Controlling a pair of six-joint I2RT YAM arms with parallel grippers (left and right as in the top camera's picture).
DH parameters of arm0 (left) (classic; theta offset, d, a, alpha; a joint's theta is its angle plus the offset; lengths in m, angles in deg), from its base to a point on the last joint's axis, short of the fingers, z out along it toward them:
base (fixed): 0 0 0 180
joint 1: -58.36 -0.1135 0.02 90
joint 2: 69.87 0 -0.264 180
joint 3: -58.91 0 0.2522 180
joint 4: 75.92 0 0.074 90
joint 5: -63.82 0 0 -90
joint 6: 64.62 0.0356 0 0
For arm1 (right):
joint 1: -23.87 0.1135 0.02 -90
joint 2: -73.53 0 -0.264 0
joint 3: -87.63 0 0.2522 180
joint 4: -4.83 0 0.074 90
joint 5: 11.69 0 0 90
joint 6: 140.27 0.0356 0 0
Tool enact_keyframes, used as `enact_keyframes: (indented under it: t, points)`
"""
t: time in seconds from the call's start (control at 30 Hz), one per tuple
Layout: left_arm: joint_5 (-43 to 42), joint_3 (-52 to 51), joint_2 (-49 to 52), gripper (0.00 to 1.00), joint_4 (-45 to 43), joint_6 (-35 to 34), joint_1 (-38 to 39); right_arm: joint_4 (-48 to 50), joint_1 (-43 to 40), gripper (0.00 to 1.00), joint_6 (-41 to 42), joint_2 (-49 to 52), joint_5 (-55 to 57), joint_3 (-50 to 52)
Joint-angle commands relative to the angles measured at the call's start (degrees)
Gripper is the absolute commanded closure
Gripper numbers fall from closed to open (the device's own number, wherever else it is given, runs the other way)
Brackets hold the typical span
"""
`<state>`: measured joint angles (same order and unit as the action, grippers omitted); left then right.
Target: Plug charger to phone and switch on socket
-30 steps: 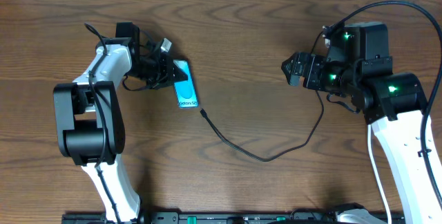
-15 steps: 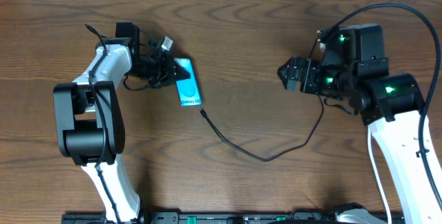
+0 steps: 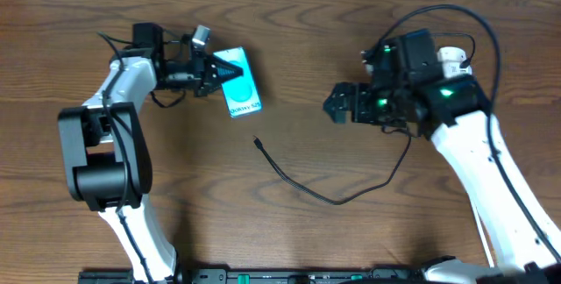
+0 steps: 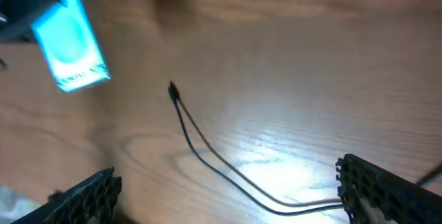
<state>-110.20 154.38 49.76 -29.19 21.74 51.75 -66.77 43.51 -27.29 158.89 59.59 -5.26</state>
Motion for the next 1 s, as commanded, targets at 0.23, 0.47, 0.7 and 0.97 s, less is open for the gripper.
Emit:
enact_keyframes:
  t: [0.23,0.47,0.7,0.97]
  points:
    - [-6.1,1.7,-2.7,0.93,-0.3,-1.6,-4.4,2.4,6.0,0.01,2.1,11.1,-1.6,-0.7]
    - [-6.1,1.7,-4.3,0.93,-0.9,-1.6,-4.7,4.7,8.9,0.01,4.7,18.6,-1.8,-0.7]
    - [-6.1,1.7,-5.6,0.92,-1.0,-1.6,-4.7,6.2,12.3,0.01,5.5,22.3,-1.8,-0.7]
    - [-6.1,1.7,-6.1,0.93,-1.0,-1.6,-4.8,5.8,14.2,0.01,8.4,22.9,-0.9,-0.7]
